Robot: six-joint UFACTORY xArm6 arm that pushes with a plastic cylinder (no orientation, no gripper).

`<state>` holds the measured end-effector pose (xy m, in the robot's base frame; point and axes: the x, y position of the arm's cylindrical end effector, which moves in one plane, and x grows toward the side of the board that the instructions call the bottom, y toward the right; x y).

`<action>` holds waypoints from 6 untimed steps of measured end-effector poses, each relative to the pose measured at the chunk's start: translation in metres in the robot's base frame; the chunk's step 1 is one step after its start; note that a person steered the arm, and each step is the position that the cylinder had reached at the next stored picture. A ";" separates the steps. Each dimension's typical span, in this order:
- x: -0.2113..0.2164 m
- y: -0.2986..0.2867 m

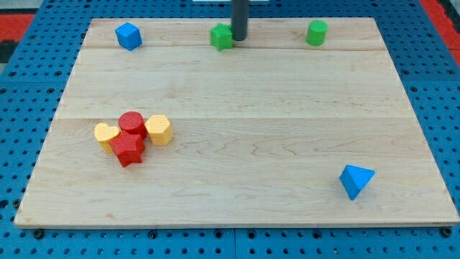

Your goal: Move the green star to the right of the blue cube

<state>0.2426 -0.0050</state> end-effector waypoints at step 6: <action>0.067 0.050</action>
